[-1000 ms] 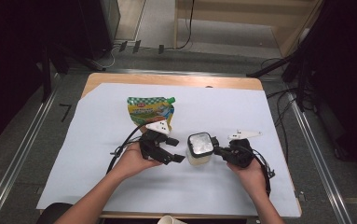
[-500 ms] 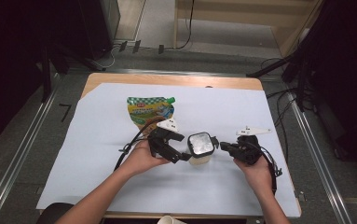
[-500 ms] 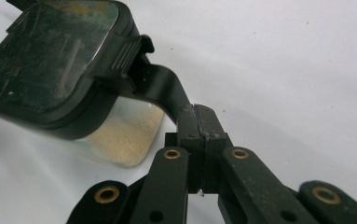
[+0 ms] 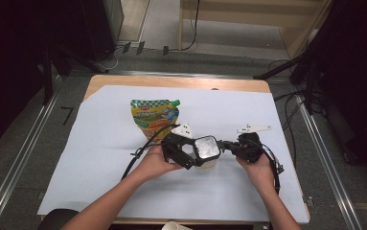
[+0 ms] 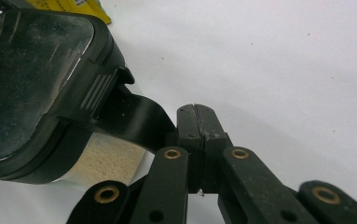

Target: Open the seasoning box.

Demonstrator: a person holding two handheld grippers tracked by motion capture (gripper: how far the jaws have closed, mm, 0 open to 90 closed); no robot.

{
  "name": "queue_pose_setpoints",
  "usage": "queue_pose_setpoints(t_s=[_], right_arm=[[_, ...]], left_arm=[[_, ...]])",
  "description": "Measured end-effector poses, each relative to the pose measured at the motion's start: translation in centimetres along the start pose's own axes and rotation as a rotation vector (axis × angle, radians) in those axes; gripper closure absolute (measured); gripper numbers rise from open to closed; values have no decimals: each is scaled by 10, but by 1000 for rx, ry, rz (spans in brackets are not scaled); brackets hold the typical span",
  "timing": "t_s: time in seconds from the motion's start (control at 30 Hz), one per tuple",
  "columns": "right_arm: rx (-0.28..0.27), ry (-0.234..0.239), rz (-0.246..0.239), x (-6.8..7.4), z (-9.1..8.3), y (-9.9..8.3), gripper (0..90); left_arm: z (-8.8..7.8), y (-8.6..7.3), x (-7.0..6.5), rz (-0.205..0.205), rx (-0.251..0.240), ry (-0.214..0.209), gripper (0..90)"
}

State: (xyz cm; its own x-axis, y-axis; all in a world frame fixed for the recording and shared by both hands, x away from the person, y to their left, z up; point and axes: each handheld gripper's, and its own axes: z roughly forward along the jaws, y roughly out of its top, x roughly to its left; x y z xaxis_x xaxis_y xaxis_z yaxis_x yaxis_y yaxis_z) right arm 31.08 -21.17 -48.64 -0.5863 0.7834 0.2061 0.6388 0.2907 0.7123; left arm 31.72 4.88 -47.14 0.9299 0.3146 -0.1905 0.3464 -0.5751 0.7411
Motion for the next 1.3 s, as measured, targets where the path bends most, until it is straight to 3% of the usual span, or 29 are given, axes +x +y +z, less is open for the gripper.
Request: queue_pose_setpoints(t_s=[0.17,0.47,0.67,0.97,1.3], right_arm=[[-3,-27,-4,3,-1,-1,900],[-4,-26,10,4,-1,-2,900],[-3,-25,12,5,-2,-2,900],[-7,-24,11,6,-2,-3,900],[-14,-22,11,7,-3,-4,900]], left_arm=[[4,-1,-2,13,-30,16,142],[2,2,-7,35,-42,53,157],[0,3,-8,43,-47,53,158],[-4,9,-9,19,-51,40,153],[-5,15,-10,46,-48,42,155]])
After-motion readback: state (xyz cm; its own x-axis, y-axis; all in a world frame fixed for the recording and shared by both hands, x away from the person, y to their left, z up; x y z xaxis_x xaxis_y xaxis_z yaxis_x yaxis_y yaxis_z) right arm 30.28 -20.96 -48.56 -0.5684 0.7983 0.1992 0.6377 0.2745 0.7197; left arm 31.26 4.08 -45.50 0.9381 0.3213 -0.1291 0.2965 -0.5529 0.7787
